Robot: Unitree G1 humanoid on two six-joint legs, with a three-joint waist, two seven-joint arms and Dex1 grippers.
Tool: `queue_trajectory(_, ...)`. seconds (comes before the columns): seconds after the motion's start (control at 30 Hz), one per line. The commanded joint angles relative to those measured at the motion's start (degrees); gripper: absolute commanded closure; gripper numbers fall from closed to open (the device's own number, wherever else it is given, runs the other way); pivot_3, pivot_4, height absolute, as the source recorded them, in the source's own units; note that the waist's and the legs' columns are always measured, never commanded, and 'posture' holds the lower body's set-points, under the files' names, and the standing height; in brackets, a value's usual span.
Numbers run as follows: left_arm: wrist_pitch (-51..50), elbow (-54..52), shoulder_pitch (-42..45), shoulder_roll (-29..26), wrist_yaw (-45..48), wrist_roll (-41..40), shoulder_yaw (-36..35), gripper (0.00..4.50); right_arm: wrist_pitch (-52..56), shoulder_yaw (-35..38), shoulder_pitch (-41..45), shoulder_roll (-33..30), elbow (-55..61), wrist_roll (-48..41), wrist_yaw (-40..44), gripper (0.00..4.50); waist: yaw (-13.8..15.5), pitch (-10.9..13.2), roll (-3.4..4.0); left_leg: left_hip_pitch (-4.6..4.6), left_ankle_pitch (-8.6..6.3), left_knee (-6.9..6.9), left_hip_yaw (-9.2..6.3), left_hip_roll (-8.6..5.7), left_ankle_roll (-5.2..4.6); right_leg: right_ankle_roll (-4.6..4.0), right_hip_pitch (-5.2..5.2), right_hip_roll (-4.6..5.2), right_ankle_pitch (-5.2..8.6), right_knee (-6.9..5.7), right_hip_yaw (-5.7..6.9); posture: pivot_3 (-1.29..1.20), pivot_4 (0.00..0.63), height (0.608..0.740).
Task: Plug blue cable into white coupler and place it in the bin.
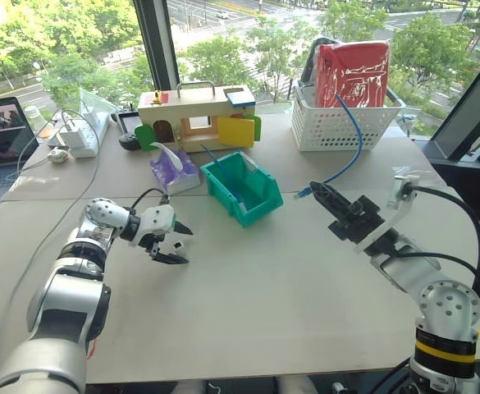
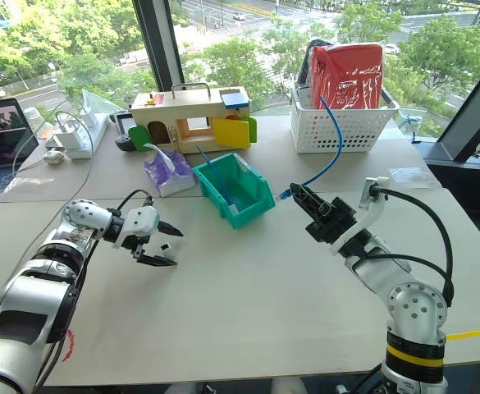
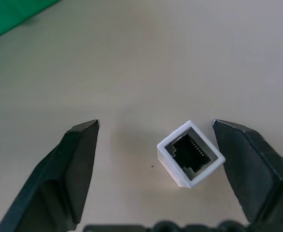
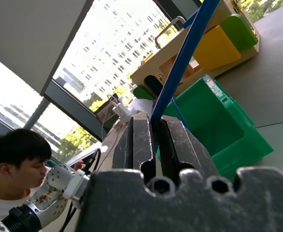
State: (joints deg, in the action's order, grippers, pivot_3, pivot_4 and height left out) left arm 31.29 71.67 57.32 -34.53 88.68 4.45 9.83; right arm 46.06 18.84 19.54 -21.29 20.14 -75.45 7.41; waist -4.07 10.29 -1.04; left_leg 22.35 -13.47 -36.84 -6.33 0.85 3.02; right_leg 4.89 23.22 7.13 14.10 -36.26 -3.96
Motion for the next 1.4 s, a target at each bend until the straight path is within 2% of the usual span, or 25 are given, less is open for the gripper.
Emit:
queue_trajectory(0.03,0.86,-0.45,-0.56,-1.99,1.46,0.87,-0.24,2.28,-1.41,0.49,1.47,-0.53,0.51,-0.71,1.33,4.50,-0.02,0.00,0.00,0.00,0.00,0.00,0.00,0.00,0.00,0.00,0.00,0.00,0.00,0.00,0.00,0.00,0.150,0.740)
queue_trajectory(0.1,0.54,-0.67,-0.90,-2.04,1.59,0.70,-0.50,2.90,-1.37,0.38,1.56,-0.58,0.15,-0.54,1.70,4.50,-0.05,0.00,0.00,-0.01,0.00,0.00,0.00,0.00,0.00,0.00,0.00,0.00,0.00,0.00,0.00,0.00,0.150,0.740)
queue_trajectory(0.17,-0.22,-0.93,-1.19,-2.09,0.57,0.37,-0.99,3.70,-1.28,0.23,1.77,-0.62,-0.29,-0.41,2.19,4.50,-0.03,0.00,0.00,-0.03,0.00,0.00,0.00,0.00,0.00,0.00,-0.01,0.00,0.00,-0.03,0.00,0.00,0.150,0.740)
queue_trajectory(0.23,-1.22,-1.24,-1.44,-1.99,-0.67,-0.14,-1.78,3.97,-1.27,0.15,1.92,-0.60,-0.63,-0.33,2.56,4.50,-0.01,0.00,0.00,-0.03,0.00,-0.01,0.00,0.00,0.00,0.00,-0.01,0.00,0.00,-0.04,0.00,0.00,0.150,0.740)
queue_trajectory(0.4,-8.99,-3.53,-2.19,-0.50,-4.66,-3.27,-5.47,4.00,-1.19,-0.01,1.97,-0.61,-1.08,0.02,3.37,4.50,0.03,0.00,0.00,-0.02,0.00,-0.04,-0.01,0.00,0.00,0.00,-0.01,0.00,0.00,-0.08,0.00,0.00,0.150,0.740)
queue_trajectory(0.5,-16.77,-10.23,-5.29,1.14,-6.71,-4.48,-5.90,4.00,-1.14,0.06,1.84,-0.61,-1.17,0.09,3.67,4.50,0.04,0.00,0.00,-0.02,0.00,-0.06,-0.02,-0.01,0.00,0.01,0.00,0.00,0.00,-0.48,0.00,0.00,0.150,0.740)
queue_trajectory(0.57,-26.55,-17.76,-8.00,3.08,-11.23,-5.60,-6.54,4.00,-1.11,0.10,1.75,-0.62,-1.22,0.17,3.85,4.50,0.04,0.00,0.01,-0.02,0.00,-0.06,-0.03,-0.01,0.00,0.01,0.00,0.00,0.01,-0.49,0.00,0.00,0.150,0.740)
queue_trajectory(0.67,-44.15,-34.73,-14.06,5.53,-16.50,-8.26,-7.01,4.00,-1.10,0.16,1.70,-0.67,-1.27,0.18,4.00,4.50,0.16,0.00,0.01,-0.03,0.00,-0.08,-0.06,-0.01,0.00,0.01,-0.03,0.00,0.01,-0.51,0.00,0.00,0.150,0.740)
queue_trajectory(0.77,-64.95,-52.54,-19.84,9.19,-26.12,-11.26,-8.48,4.00,-1.18,-0.06,2.03,-0.45,-1.76,0.36,4.42,4.50,0.21,0.00,0.00,-0.03,0.01,-0.13,-0.08,-0.01,0.00,0.01,-0.05,0.00,0.01,-0.55,-0.01,0.00,0.150,0.740)
queue_trajectory(0.87,-81.58,-68.14,-24.74,11.87,-35.29,-12.15,-9.72,4.00,-1.38,-0.35,2.14,-0.10,-2.24,0.86,5.02,4.50,0.06,0.00,0.01,-0.03,0.00,-0.13,-0.09,-0.01,0.00,0.02,-0.04,0.00,0.01,-0.55,-0.01,0.00,0.150,0.740)
queue_trajectory(1.0,-98.30,-82.44,-27.83,15.63,-46.84,-11.61,-11.37,4.00,-1.68,-0.46,1.86,0.44,-2.32,1.23,5.42,4.50,-0.10,0.00,0.01,-0.10,0.00,-0.12,-0.09,0.00,0.00,0.01,-0.02,-0.01,0.01,-0.50,-0.01,0.00,0.150,0.740)
queue_trajectory(1.03,-102.34,-84.67,-28.14,15.61,-49.65,-10.33,-9.98,4.00,-1.75,-0.56,1.72,0.68,-2.34,1.35,5.55,4.50,-0.03,0.00,0.00,-0.12,0.01,-0.12,-0.09,0.00,0.00,0.01,-0.02,-0.01,0.01,-0.48,-0.01,0.00,0.150,0.740)
queue_trajectory(1.13,-108.30,-89.50,-29.44,13.86,-54.70,-8.69,-5.42,4.00,-1.96,-0.87,1.48,1.34,-2.50,1.98,5.98,4.50,-0.06,0.00,0.00,-0.17,0.01,-0.12,-0.08,0.00,0.02,0.02,-0.04,-0.01,0.01,-0.41,-0.02,0.00,0.150,0.740)
queue_trajectory(1.37,-113.09,-96.83,-32.06,12.81,-61.14,-10.12,1.09,4.00,-2.27,-1.27,2.06,2.36,-3.17,2.84,6.63,4.50,0.06,-0.01,0.01,-0.28,0.01,-0.10,-0.03,0.00,0.03,0.01,-0.08,-0.01,0.02,-0.40,-0.04,0.00,0.150,0.740)
queue_trajectory(1.4,-113.37,-97.27,-32.16,12.84,-61.46,-10.62,1.36,3.50,-2.27,-1.26,2.07,2.34,-3.21,2.86,6.73,4.50,0.06,-0.01,0.01,-0.27,0.01,-0.10,-0.02,0.00,0.03,0.01,-0.08,-0.01,0.02,-0.38,-0.04,0.00,0.150,0.740)
